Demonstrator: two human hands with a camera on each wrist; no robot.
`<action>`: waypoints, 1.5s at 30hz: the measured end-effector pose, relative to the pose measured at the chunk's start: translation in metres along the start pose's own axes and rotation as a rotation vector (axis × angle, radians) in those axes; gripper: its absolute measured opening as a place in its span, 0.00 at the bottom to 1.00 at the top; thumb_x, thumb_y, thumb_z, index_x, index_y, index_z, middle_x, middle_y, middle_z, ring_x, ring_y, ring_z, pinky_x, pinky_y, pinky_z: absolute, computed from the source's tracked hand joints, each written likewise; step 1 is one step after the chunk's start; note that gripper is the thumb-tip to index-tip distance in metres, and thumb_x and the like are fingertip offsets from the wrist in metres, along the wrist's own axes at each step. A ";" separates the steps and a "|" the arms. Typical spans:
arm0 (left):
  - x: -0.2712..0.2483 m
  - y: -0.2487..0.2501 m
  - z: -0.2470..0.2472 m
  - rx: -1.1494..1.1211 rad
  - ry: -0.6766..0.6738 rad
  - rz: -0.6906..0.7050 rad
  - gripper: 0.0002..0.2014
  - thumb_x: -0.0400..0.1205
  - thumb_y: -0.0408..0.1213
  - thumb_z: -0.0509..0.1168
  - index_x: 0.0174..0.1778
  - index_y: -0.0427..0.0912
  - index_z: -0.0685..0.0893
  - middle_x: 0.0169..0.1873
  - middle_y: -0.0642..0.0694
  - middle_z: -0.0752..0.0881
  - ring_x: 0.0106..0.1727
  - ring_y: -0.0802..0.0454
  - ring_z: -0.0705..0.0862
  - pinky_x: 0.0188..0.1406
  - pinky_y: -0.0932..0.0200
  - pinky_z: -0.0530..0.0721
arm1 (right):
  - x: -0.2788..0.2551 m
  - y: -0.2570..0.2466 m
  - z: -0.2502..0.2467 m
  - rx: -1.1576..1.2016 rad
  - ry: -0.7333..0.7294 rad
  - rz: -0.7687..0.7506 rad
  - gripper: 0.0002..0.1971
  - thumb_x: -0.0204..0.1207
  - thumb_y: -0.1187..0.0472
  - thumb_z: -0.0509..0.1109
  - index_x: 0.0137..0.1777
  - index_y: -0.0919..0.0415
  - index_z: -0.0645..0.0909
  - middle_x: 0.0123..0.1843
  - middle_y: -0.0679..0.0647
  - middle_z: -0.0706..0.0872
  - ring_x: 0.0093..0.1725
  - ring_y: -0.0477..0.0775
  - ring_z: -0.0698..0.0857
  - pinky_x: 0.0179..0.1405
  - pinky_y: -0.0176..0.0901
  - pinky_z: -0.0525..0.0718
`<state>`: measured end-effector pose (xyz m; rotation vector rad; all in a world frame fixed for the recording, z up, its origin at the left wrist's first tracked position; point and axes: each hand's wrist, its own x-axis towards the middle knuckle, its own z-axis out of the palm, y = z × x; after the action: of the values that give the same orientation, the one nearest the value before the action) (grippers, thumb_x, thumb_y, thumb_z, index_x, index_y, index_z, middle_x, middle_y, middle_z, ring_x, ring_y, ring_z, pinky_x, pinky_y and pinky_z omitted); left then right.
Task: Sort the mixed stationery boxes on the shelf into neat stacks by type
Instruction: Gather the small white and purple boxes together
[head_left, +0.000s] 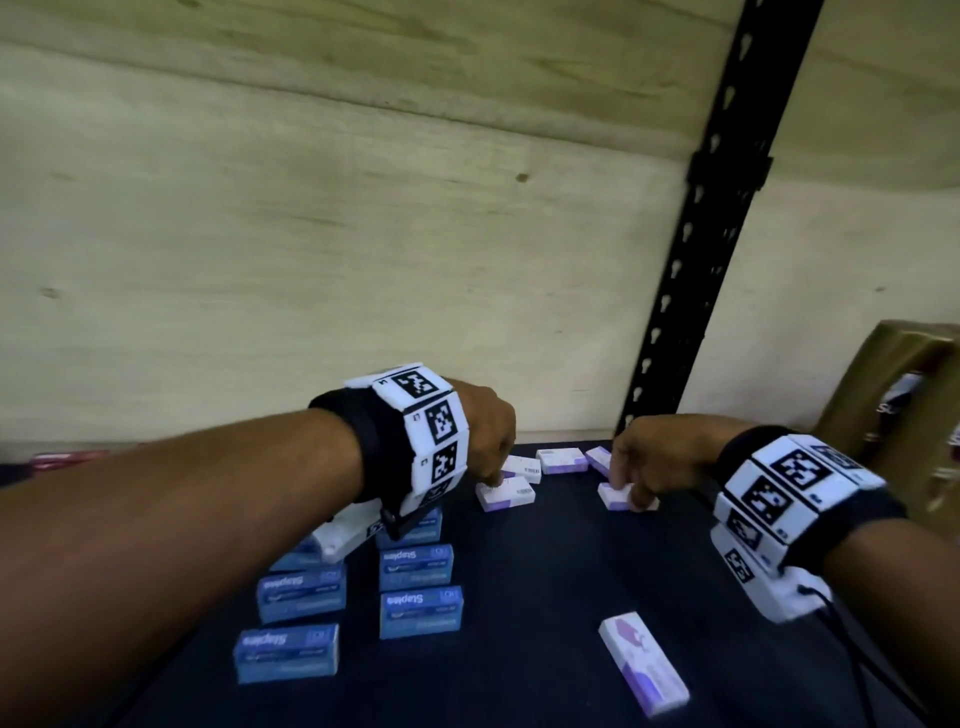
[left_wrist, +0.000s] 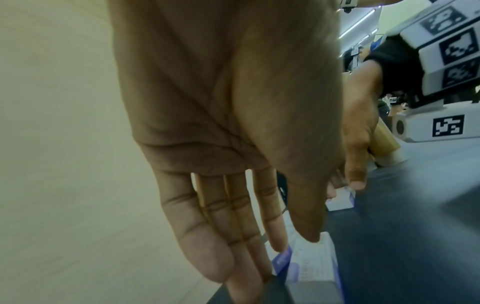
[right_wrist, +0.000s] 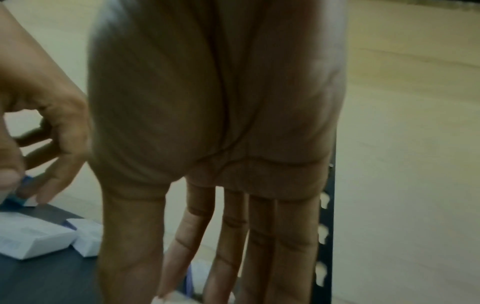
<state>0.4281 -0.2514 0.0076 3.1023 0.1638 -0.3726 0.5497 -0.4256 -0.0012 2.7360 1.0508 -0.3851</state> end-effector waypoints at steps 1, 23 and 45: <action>0.005 -0.001 0.001 -0.002 0.020 0.004 0.11 0.81 0.43 0.69 0.56 0.42 0.87 0.25 0.59 0.82 0.29 0.63 0.80 0.29 0.68 0.75 | 0.002 -0.001 -0.002 0.001 -0.001 0.004 0.07 0.69 0.59 0.80 0.45 0.48 0.87 0.40 0.39 0.85 0.49 0.48 0.86 0.51 0.39 0.83; 0.051 -0.016 -0.001 0.085 -0.066 0.040 0.17 0.78 0.46 0.74 0.60 0.44 0.84 0.55 0.48 0.88 0.46 0.55 0.81 0.47 0.58 0.79 | 0.060 -0.023 -0.021 0.038 -0.020 -0.177 0.14 0.71 0.60 0.80 0.57 0.49 0.89 0.50 0.45 0.90 0.55 0.50 0.86 0.63 0.49 0.84; 0.049 -0.032 -0.006 -0.149 -0.219 -0.125 0.16 0.84 0.47 0.65 0.61 0.40 0.82 0.50 0.44 0.90 0.48 0.49 0.90 0.50 0.57 0.87 | 0.067 -0.005 -0.018 0.239 -0.003 -0.230 0.07 0.74 0.59 0.79 0.48 0.50 0.83 0.39 0.44 0.89 0.35 0.42 0.84 0.42 0.34 0.80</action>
<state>0.4732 -0.2141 0.0023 2.8866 0.3651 -0.6665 0.5969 -0.3750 -0.0044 2.8217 1.4080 -0.5837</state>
